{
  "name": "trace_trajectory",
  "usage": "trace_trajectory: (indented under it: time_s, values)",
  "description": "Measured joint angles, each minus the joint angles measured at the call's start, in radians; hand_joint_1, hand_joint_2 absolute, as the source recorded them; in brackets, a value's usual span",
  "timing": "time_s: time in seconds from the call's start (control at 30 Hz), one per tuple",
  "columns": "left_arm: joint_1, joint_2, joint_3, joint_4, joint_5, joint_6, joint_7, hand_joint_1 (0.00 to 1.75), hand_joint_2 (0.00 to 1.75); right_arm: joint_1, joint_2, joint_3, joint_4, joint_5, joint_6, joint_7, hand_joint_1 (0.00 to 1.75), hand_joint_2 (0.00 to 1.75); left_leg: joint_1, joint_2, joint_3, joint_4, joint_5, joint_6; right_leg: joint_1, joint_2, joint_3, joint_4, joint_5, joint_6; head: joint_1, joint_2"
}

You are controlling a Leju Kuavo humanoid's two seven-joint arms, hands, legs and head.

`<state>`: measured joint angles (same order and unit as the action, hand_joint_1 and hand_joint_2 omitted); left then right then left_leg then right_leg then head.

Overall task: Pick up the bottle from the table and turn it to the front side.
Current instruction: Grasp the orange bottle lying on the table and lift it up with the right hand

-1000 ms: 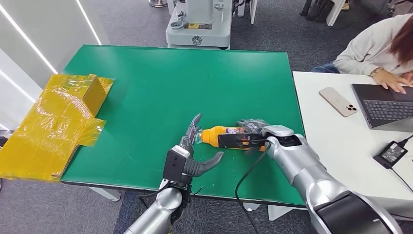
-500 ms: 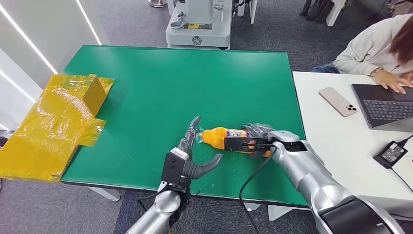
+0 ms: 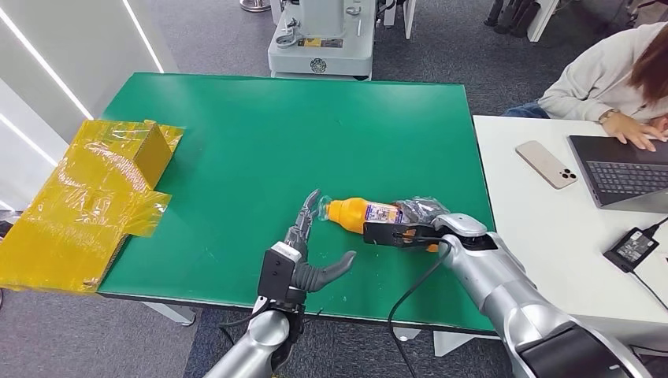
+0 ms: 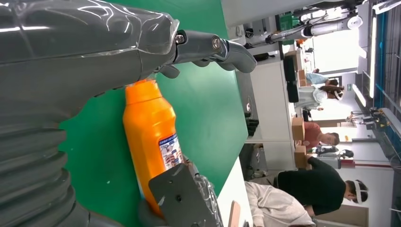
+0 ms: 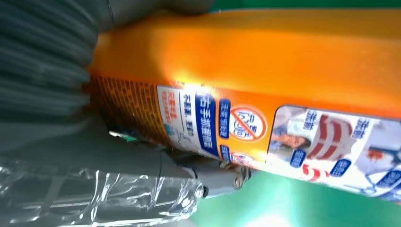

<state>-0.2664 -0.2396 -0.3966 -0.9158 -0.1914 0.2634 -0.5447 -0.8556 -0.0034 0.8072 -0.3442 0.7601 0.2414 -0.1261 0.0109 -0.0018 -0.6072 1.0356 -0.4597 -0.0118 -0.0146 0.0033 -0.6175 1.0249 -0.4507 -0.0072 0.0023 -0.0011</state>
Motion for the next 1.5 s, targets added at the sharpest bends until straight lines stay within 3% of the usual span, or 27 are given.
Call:
trace_trajectory:
  time_s: [0.3, 0.5, 0.63, 0.77, 0.87, 1.17, 1.23, 1.37, 1.5]
  values:
    - [0.023, 0.007, 0.016, -0.043, 0.0, -0.004, -0.002, 0.0, 1.75, 0.047, 0.0, -0.057, -0.053, -0.088, -0.137, -0.137, 1.75, 1.75, 0.0, 0.0, 0.0, 0.0, 0.0, 0.0, 0.0, 0.0, 0.0, 0.0, 0.0, 0.0, 0.0, 0.0]
    - [0.048, 0.007, 0.021, -0.065, -0.001, 0.0, -0.009, 0.0, 1.75, 0.187, 0.0, -0.193, -0.166, -0.312, -0.168, -0.308, 1.72, 1.75, 0.0, -0.003, -0.001, 0.0, -0.001, 0.001, 0.0, -0.003, 0.0, 0.0, -0.001, 0.0, 0.0, 0.0]
    - [0.059, 0.008, 0.022, -0.065, 0.004, 0.001, -0.016, 0.0, 1.75, 0.304, 0.001, -0.281, -0.252, -0.369, -0.199, -0.358, 1.58, 1.75, 0.0, -0.004, -0.002, 0.0, -0.001, 0.001, 0.0, -0.004, 0.0, 0.0, -0.001, 0.001, 0.0, 0.0]
    - [0.057, 0.009, 0.022, -0.065, 0.004, -0.008, -0.028, 0.0, 1.75, 0.417, 0.003, -0.349, -0.364, -0.366, -0.325, -0.399, 1.66, 1.75, 0.0, -0.004, -0.002, 0.0, -0.001, 0.001, 0.0, -0.004, 0.0, -0.001, -0.001, 0.001, 0.0, 0.0]
    - [0.052, 0.009, 0.022, -0.065, 0.0, -0.012, -0.033, 0.0, 1.75, 0.486, 0.003, -0.39, -0.442, -0.372, -0.363, -0.405, 1.67, 1.75, 0.0, -0.003, -0.002, 0.0, -0.001, 0.001, 0.0, -0.004, 0.0, -0.001, -0.001, 0.001, 0.0, 0.0]
    - [0.026, 0.022, 0.034, -0.055, 0.029, 0.04, -0.073, 0.0, 1.75, 0.568, 0.004, -0.489, -0.598, -0.416, -0.404, -0.485, 1.7, 1.75, 0.0, -0.003, -0.001, 0.0, -0.001, 0.001, 0.0, -0.004, 0.0, -0.001, -0.001, 0.001, 0.0, 0.0]
    - [0.008, 0.031, 0.052, -0.046, 0.076, -0.007, -0.061, 0.0, 1.75, 0.581, 0.006, -0.512, -0.643, -0.423, -0.414, -0.501, 1.69, 1.75, 0.0, -0.003, -0.001, 0.0, -0.001, 0.001, 0.0, -0.004, 0.0, -0.001, -0.001, 0.001, 0.0, 0.0]
    - [-0.037, 0.04, 0.078, 0.005, 0.175, -0.209, -0.017, 0.0, 1.75, 0.601, 0.018, -0.527, -0.719, -0.423, -0.419, -0.518, 1.58, 1.75, 0.0, -0.003, -0.001, 0.0, -0.001, 0.001, 0.0, -0.003, 0.0, -0.001, -0.001, 0.001, 0.0, 0.0]
    - [-0.103, 0.035, 0.09, 0.108, 0.258, -0.387, 0.013, 0.0, 1.75, 0.606, 0.038, -0.52, -0.744, -0.399, -0.435, -0.53, 1.62, 1.75, 0.0, -0.003, -0.001, 0.0, -0.001, 0.001, 0.0, -0.003, 0.0, -0.001, -0.001, 0.001, 0.0, 0.0]
